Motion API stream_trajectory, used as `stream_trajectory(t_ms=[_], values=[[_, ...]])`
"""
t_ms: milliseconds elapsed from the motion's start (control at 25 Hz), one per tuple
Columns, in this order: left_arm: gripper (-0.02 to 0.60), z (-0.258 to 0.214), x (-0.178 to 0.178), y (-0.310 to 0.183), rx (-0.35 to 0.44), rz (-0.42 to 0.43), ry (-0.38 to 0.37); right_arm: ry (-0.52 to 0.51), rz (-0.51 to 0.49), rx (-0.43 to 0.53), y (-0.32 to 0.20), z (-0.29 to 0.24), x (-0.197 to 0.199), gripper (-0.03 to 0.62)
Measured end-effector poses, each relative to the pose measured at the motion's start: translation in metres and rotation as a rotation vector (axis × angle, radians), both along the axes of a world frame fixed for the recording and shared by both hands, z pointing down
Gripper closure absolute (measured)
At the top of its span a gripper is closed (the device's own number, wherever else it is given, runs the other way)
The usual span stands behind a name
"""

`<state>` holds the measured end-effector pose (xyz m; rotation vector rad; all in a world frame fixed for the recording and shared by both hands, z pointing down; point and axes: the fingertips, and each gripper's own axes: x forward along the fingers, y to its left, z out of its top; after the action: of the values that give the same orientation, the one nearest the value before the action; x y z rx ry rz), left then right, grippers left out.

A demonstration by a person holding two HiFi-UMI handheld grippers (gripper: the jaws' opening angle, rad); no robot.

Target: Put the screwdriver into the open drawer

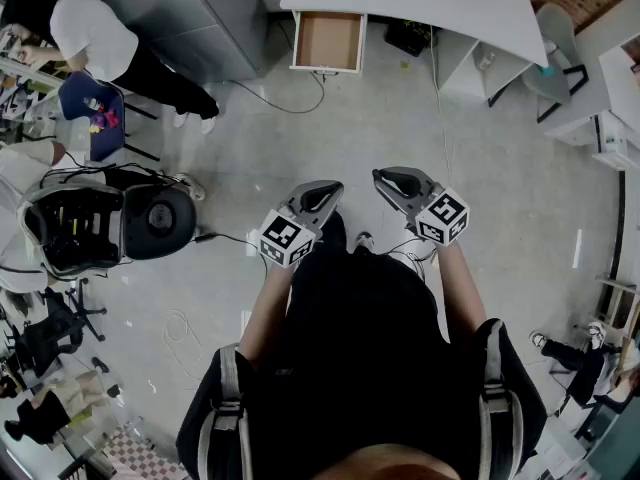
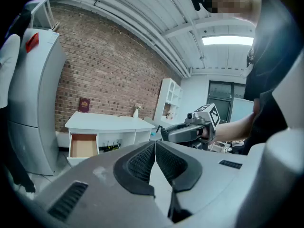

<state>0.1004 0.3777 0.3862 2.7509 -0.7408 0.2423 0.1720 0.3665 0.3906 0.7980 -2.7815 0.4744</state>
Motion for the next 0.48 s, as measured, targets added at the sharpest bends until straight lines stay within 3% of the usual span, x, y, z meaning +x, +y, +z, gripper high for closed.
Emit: stream_trajectory(t_ms=[480], values=[[0.565,-0.003,-0.001,-0.029,-0.009,-0.012,-0.008,-0.013,-0.007,-0.012,-0.030,0.000,-0.001,0.471]])
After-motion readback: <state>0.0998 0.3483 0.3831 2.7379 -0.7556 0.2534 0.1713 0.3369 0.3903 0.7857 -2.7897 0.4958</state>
